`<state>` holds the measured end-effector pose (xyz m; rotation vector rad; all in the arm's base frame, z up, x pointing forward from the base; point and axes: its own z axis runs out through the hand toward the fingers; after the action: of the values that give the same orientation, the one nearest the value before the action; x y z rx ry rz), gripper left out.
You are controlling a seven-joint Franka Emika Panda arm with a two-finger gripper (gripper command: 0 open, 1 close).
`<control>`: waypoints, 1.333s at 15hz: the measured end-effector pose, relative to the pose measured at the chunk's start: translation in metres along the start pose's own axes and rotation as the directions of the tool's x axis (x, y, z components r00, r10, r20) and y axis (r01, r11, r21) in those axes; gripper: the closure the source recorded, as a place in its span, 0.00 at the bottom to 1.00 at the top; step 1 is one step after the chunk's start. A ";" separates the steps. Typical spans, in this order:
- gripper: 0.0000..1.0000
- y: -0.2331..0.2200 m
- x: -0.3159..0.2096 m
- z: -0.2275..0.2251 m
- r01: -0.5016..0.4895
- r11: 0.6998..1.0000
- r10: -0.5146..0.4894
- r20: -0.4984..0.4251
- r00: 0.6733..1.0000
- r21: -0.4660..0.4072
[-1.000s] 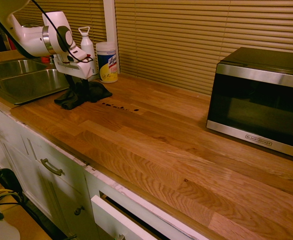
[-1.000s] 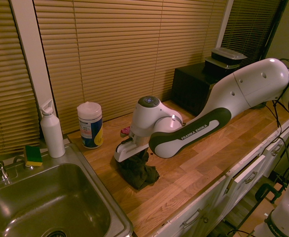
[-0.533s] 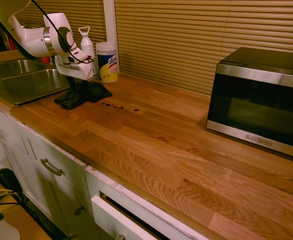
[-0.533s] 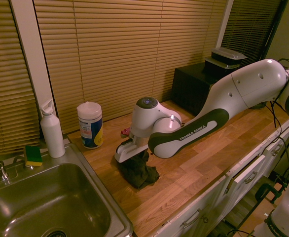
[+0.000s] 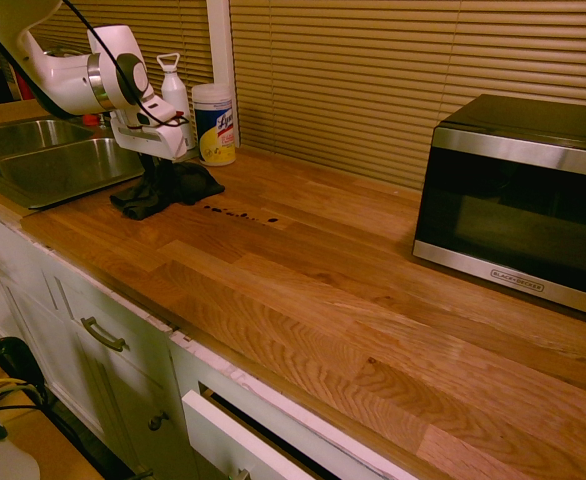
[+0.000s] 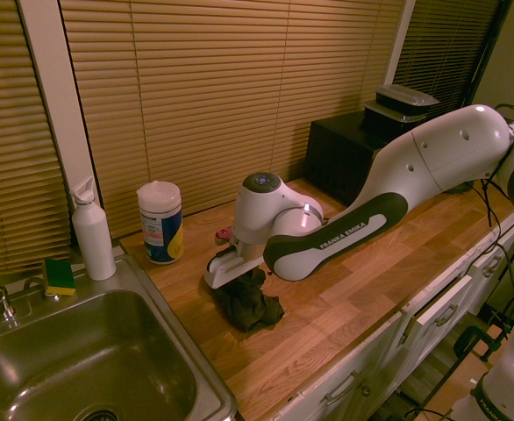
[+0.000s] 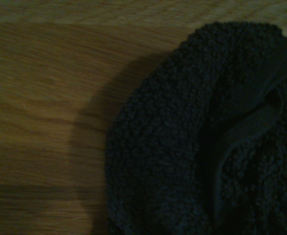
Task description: Clear the spill
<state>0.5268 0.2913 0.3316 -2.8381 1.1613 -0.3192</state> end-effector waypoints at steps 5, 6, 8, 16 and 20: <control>1.00 0.004 0.007 0.001 -0.005 1.000 0.005 -0.005 1.000 -0.017; 1.00 0.006 0.011 0.001 -0.011 1.000 0.011 -0.008 1.000 -0.024; 1.00 0.013 0.025 0.003 -0.021 0.999 0.021 -0.016 1.000 -0.038; 1.00 0.067 0.107 0.009 -0.079 0.993 0.075 -0.047 0.996 -0.089; 1.00 0.095 0.143 0.011 -0.113 0.989 0.108 -0.059 0.992 -0.096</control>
<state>0.5636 0.1229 0.3322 -2.8502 1.3761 -0.3431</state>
